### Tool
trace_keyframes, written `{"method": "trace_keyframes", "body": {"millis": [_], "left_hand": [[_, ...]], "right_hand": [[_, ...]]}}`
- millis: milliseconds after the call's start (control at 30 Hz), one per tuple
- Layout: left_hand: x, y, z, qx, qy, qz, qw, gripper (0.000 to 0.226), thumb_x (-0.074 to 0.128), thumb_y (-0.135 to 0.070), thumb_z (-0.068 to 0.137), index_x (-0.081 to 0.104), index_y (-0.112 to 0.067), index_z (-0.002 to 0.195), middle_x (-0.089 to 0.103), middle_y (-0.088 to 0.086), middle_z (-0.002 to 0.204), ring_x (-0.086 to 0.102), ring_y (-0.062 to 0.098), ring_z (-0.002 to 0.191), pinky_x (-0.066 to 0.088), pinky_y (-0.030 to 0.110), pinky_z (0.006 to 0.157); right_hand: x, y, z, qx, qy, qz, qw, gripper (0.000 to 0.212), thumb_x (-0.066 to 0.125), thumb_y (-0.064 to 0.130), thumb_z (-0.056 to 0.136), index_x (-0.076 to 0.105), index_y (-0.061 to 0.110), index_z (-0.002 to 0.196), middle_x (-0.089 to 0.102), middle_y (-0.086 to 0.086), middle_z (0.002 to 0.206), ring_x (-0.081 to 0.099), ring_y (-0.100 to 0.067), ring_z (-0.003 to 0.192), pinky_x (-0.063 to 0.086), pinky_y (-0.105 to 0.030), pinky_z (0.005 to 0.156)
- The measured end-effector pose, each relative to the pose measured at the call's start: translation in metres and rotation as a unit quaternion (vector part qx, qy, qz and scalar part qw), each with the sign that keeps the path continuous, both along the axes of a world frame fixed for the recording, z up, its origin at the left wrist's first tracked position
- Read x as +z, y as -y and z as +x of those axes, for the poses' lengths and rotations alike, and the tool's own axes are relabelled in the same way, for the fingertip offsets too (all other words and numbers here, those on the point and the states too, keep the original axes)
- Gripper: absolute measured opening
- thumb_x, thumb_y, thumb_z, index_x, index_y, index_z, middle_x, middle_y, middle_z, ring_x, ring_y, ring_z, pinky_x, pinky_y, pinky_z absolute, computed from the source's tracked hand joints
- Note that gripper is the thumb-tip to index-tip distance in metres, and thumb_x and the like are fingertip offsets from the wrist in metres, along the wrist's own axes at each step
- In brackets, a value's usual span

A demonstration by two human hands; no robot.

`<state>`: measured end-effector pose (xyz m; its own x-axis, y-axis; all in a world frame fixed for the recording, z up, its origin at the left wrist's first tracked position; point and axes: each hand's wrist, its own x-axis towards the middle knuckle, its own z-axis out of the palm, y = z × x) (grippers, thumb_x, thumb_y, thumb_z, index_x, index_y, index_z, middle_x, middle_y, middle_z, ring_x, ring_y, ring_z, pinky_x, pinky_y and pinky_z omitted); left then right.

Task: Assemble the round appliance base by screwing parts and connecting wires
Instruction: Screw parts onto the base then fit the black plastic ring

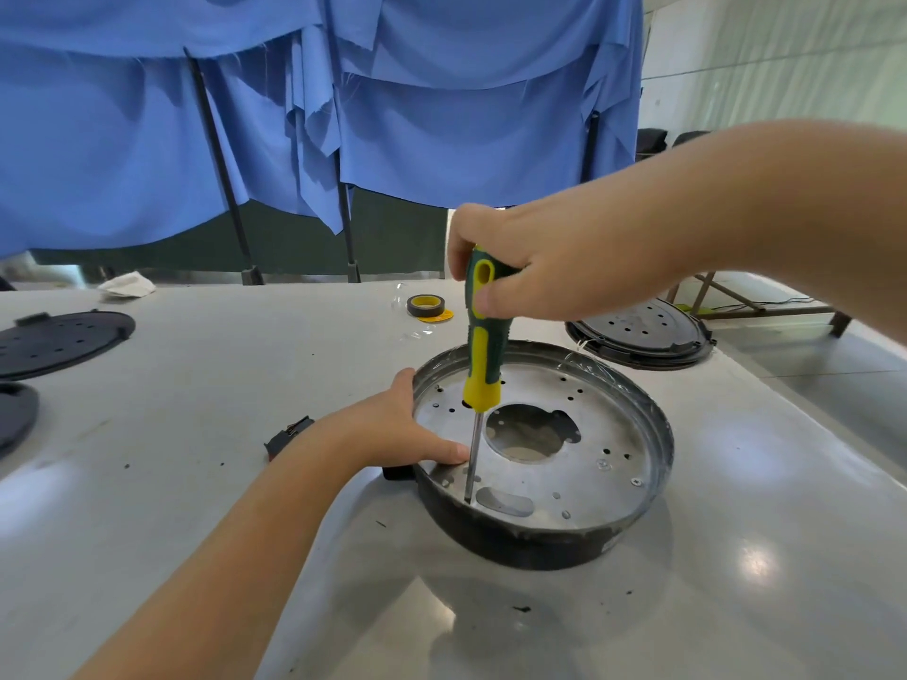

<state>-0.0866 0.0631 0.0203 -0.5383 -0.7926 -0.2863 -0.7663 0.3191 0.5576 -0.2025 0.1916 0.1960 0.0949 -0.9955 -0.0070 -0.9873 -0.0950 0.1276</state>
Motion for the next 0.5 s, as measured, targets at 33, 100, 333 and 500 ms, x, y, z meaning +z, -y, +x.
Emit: {"method": "trace_keyframes", "body": {"millis": [33,100,333,500], "left_hand": [[0.0,0.0,0.0,0.0,-0.001,-0.001,1.0,0.119,0.079,-0.057,0.067,0.003,-0.027,0.153,0.029,0.001,0.156,0.039,0.026,0.134,0.038,0.041,0.108],[0.0,0.0,0.0,-0.004,0.001,-0.003,1.0,0.118,0.079,-0.057,0.068,0.002,-0.026,0.153,0.026,0.002,0.157,0.037,0.026,0.136,0.037,0.041,0.109],[0.001,-0.001,0.001,-0.01,-0.01,0.007,1.0,0.116,0.079,-0.053,0.07,0.002,-0.026,0.153,0.027,0.002,0.157,0.037,0.027,0.136,0.036,0.044,0.11],[0.0,0.0,-0.001,-0.009,0.01,-0.003,1.0,0.118,0.078,-0.057,0.069,0.001,-0.025,0.153,0.025,0.003,0.158,0.037,0.027,0.137,0.039,0.04,0.108]], "right_hand": [[0.0,-0.002,0.0,0.008,0.012,0.0,1.0,0.019,0.042,0.042,0.097,0.043,0.027,0.11,0.047,0.004,0.076,0.042,-0.012,0.06,0.029,-0.028,0.052],[0.0,-0.003,0.0,0.024,-0.007,-0.017,1.0,0.027,0.041,0.053,0.094,0.047,0.027,0.1,0.047,0.008,0.078,0.045,-0.01,0.064,0.029,-0.028,0.054],[-0.01,0.007,0.001,0.022,-0.092,-0.113,0.989,0.058,0.032,0.073,0.086,0.043,0.018,0.072,0.044,0.002,0.064,0.041,-0.014,0.053,0.026,-0.03,0.048],[-0.005,0.004,-0.01,0.001,0.11,0.01,0.994,0.023,0.042,0.045,0.094,0.051,0.025,0.103,0.067,0.006,0.075,0.058,-0.011,0.062,0.044,-0.029,0.06]]}}
